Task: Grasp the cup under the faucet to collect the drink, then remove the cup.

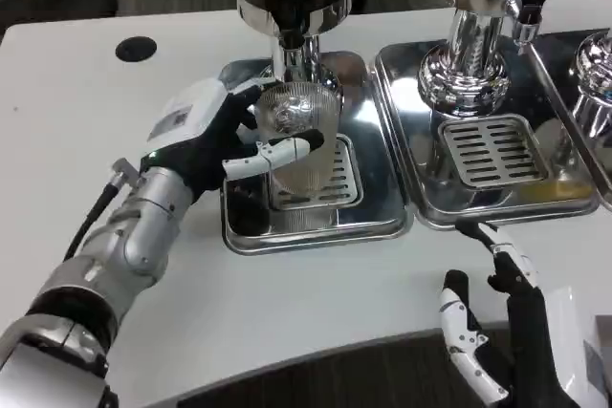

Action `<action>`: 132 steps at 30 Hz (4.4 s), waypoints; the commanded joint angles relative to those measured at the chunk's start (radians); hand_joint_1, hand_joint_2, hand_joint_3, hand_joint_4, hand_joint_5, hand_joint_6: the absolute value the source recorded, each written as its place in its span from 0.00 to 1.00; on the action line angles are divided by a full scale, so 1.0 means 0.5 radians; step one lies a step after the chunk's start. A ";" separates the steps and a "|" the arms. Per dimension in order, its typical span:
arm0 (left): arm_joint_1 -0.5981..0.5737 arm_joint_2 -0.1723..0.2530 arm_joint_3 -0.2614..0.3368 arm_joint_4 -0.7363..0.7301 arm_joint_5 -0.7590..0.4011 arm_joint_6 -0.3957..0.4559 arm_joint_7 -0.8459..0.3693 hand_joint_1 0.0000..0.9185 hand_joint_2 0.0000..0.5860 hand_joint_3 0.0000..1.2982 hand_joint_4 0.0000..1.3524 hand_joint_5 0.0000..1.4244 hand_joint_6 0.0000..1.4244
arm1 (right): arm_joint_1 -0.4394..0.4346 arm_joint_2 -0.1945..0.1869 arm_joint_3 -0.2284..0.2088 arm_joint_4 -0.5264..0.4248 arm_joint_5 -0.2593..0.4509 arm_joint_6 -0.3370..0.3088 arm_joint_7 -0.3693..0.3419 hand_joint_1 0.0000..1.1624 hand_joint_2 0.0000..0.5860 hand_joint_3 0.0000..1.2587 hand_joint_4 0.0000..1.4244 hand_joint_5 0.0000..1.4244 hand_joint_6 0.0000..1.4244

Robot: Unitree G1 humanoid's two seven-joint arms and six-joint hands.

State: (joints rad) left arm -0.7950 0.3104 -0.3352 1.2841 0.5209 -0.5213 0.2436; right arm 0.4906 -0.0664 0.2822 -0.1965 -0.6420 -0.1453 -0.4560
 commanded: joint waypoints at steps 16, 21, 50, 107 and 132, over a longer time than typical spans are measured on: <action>0.025 0.066 0.025 -0.043 -0.030 -0.127 -0.123 0.20 0.18 0.15 0.12 0.19 0.31 | -0.031 0.018 -0.007 0.026 0.036 -0.052 0.000 0.38 0.87 0.20 0.11 0.12 0.23; 0.026 0.087 0.043 -0.055 -0.041 -0.144 -0.122 0.19 0.16 0.14 0.09 0.18 0.30 | -0.035 0.016 -0.012 0.025 0.037 -0.049 0.004 0.38 0.87 0.20 0.11 0.12 0.23; 0.056 0.347 0.503 -0.469 -0.751 -0.500 -1.103 0.08 0.14 0.13 0.10 0.13 0.36 | -0.156 0.014 -0.031 0.071 0.094 -0.041 0.077 0.38 0.87 0.21 0.12 0.12 0.21; 0.110 0.380 0.585 -0.902 -1.087 -0.361 -1.851 0.02 0.12 0.17 0.16 0.18 0.37 | -0.728 -0.055 -0.275 0.319 0.472 0.009 0.473 0.48 0.47 0.18 0.12 0.18 0.27; 0.128 0.365 0.623 -0.955 -1.146 -0.315 -1.950 0.03 0.12 0.17 0.16 0.18 0.38 | -1.110 -0.253 -0.373 0.575 0.636 0.038 0.772 0.46 0.38 0.11 0.09 0.15 0.23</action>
State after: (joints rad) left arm -0.7439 0.5032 -0.0184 0.8291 -0.0386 -0.6794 -0.6968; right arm -0.0555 -0.1896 0.1015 0.0791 -0.3311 -0.1246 -0.0731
